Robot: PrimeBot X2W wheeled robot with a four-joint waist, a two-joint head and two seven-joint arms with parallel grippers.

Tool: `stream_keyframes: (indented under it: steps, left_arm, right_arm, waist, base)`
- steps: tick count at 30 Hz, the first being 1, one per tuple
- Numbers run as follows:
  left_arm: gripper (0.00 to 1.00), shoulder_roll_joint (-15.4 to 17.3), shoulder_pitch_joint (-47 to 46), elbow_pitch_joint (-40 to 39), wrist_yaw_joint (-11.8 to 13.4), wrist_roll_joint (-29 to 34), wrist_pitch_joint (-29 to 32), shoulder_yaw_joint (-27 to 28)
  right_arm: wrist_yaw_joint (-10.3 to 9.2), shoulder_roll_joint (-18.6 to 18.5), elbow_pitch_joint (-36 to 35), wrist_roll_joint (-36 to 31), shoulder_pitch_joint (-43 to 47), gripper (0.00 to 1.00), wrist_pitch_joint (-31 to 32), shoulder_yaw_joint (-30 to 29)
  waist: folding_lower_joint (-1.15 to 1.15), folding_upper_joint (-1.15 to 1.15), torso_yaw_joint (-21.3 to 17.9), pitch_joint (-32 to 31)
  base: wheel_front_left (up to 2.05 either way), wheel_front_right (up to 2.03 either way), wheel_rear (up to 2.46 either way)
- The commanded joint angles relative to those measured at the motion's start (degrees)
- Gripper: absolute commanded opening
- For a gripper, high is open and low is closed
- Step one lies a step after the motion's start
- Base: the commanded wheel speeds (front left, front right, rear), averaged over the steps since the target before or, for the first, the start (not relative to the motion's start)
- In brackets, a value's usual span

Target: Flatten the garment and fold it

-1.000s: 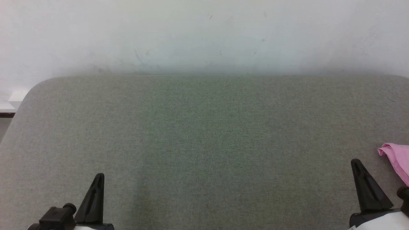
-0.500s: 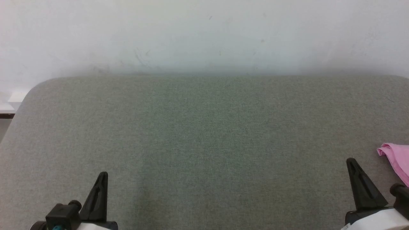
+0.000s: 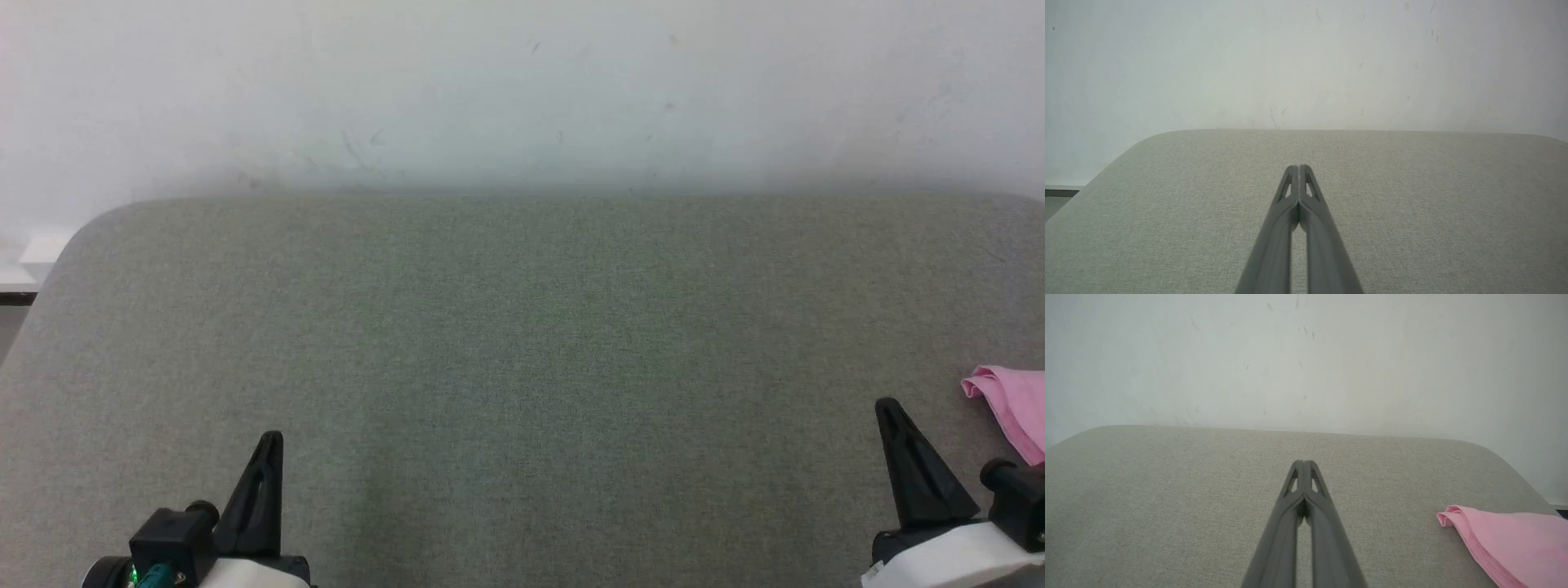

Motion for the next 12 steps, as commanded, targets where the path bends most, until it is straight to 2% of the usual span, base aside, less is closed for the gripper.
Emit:
stream_keyframes:
  steps: [1,12]
  left_arm:
    - [0.00,-0.6,-1.3,0.2,-0.3,1.2,0.5,0.5]
    - [0.00,-1.9,-2.1,0.3,-0.4,2.8,1.6,0.9]
  right_arm:
    - [-0.02,0.4,0.5,-0.7,-1.3,0.00,-0.1,0.2]
    - [-0.02,0.8,1.8,-1.9,-2.5,0.00,-0.2,0.6]
  waist:
    - [0.00,0.00,0.0,0.0]
    - [0.00,0.00,-0.1,-0.1]
  base:
    - [0.00,0.00,0.00]
    - [0.00,0.00,0.00]
